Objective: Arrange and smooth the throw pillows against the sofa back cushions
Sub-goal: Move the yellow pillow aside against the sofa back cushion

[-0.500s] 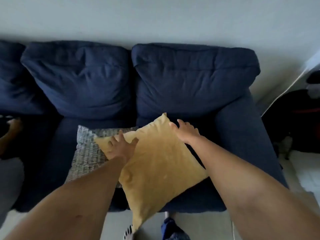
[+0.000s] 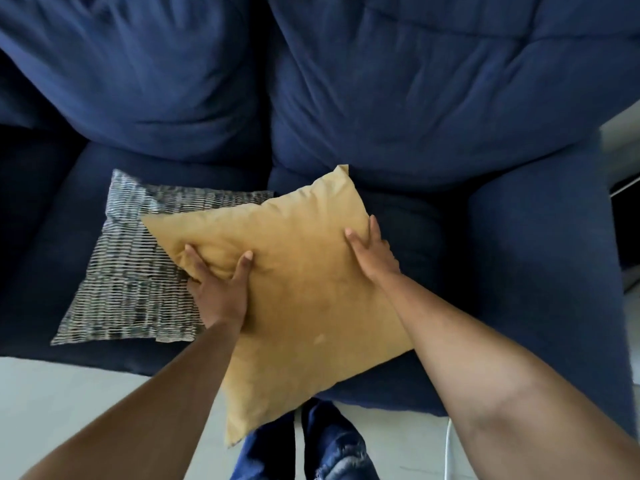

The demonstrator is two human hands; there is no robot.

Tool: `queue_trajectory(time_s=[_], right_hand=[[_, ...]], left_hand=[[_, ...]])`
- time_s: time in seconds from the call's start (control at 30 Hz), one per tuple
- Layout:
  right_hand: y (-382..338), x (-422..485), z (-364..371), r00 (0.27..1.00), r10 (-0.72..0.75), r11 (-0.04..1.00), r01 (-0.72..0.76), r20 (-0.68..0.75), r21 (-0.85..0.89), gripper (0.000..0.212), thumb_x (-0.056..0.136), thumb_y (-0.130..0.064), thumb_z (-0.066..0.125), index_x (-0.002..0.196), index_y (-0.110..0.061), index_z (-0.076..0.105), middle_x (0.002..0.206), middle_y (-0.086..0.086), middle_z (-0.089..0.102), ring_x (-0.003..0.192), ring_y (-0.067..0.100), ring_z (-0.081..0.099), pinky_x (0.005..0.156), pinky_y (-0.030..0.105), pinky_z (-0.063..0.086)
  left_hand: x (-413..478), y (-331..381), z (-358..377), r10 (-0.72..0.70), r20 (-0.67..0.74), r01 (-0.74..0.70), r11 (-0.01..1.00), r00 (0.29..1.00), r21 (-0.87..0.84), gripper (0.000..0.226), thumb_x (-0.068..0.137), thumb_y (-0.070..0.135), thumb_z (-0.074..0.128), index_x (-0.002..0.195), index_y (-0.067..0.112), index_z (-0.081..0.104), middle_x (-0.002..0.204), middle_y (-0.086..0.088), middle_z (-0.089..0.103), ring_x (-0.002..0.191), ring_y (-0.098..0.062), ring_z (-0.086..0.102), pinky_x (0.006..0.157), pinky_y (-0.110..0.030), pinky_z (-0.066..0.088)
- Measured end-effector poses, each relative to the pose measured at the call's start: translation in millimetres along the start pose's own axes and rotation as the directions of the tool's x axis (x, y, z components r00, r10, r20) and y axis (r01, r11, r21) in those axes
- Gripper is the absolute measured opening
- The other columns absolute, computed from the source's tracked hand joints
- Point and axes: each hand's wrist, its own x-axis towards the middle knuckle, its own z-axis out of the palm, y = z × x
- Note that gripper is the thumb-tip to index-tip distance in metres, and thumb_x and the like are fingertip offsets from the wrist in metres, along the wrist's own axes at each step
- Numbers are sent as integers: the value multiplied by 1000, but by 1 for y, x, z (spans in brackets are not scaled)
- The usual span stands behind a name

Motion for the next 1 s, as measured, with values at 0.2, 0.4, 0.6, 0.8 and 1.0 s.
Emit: queue_trajectory(time_s=[0.2,0.4,0.6,0.8,1.0], right_hand=[[1,11,6,995,-76,988,83,-61,128,100,69,-98,28,154,-53,0,146,-2,55,127,32,55,91,44,40],[13,-12,-28,924,-111,945,212,-367,250,87,74,-91,39,151,-56,17,145,-11,56,127,27,56,104,44,41],[21,-15,-105,609,-96,779,538,-787,321,79,88,-65,56,156,-38,27,128,-63,29,113,-34,38,92,-5,29],[32,24,-139,613,-59,796,505,-788,334,82,90,-65,51,158,-40,14,137,-42,40,124,-8,49,97,15,38],[49,60,-135,748,-48,924,286,-662,256,87,87,-75,32,160,-39,2,105,-1,60,92,18,55,80,33,38]], left_hand=[[-2,13,19,103,-77,-113,984,992,-138,108,66,90,57,152,58,-1,148,-14,41,122,-38,54,93,-42,38],[-20,66,22,350,-91,-361,887,932,-287,105,68,83,67,152,58,9,161,15,26,140,-3,30,107,-27,24],[-26,165,45,660,-121,-649,660,742,-378,103,74,72,72,157,48,15,131,54,27,121,29,31,94,6,25],[2,225,90,684,14,-643,692,729,-329,107,71,80,67,155,55,5,141,6,38,112,3,46,87,-4,32],[14,224,119,585,98,-558,803,805,-211,107,69,84,63,151,62,-3,134,1,41,89,-3,49,78,-21,39]])
